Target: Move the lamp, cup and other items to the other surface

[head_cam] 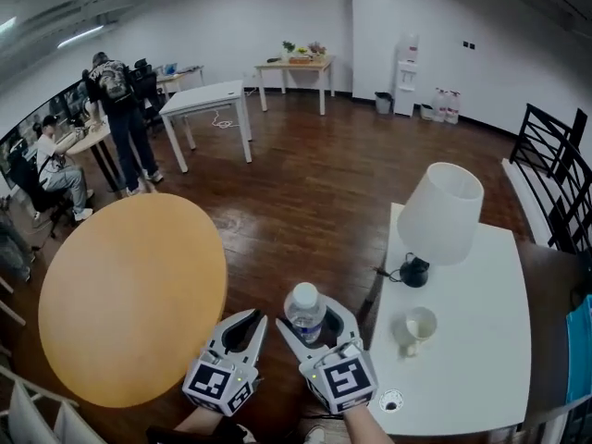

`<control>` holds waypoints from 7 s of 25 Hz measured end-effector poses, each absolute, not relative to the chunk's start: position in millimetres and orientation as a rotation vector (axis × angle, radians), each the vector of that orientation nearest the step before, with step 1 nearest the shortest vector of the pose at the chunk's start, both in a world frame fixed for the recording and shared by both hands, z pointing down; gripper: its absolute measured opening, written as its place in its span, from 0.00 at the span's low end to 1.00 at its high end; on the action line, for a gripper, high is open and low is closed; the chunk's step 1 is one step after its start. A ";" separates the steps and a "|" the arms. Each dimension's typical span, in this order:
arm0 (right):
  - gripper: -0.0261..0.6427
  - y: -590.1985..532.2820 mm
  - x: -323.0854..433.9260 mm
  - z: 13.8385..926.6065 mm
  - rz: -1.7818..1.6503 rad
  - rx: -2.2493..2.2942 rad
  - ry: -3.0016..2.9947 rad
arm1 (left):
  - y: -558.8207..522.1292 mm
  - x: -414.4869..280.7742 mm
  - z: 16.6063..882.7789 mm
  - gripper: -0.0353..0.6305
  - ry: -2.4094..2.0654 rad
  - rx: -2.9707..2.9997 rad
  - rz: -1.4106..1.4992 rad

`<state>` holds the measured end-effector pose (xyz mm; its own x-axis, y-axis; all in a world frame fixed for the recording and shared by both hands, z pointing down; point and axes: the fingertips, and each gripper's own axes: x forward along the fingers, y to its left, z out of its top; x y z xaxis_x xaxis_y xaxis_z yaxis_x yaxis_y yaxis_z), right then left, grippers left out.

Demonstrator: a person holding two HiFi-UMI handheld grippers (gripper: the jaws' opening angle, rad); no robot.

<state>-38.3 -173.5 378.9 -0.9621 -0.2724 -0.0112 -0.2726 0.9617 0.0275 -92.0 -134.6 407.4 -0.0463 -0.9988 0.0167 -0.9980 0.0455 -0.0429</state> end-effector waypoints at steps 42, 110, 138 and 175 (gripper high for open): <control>0.54 136.1 -398.7 505.5 0.016 0.504 3.160 | 189.6 -395.5 454.6 0.13 2.868 -1.484 -0.151; 0.32 -232.4 199.6 469.1 0.003 -1.478 2.845 | -198.2 106.0 442.5 0.07 1.667 -2.694 -0.052; 0.17 -284.2 226.2 567.6 -0.179 -1.736 2.886 | -229.4 152.4 525.6 0.07 1.632 -2.825 -0.131; 0.09 -242.4 85.2 456.7 -0.033 -1.115 2.860 | -203.4 12.7 478.2 0.07 1.916 -2.542 -0.099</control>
<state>85.2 -242.4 456.7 -0.7342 -0.6764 -0.0589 -0.6749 0.7365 -0.0457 12.7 -203.4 478.2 0.2746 -0.9586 0.0751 -0.9613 -0.2757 -0.0031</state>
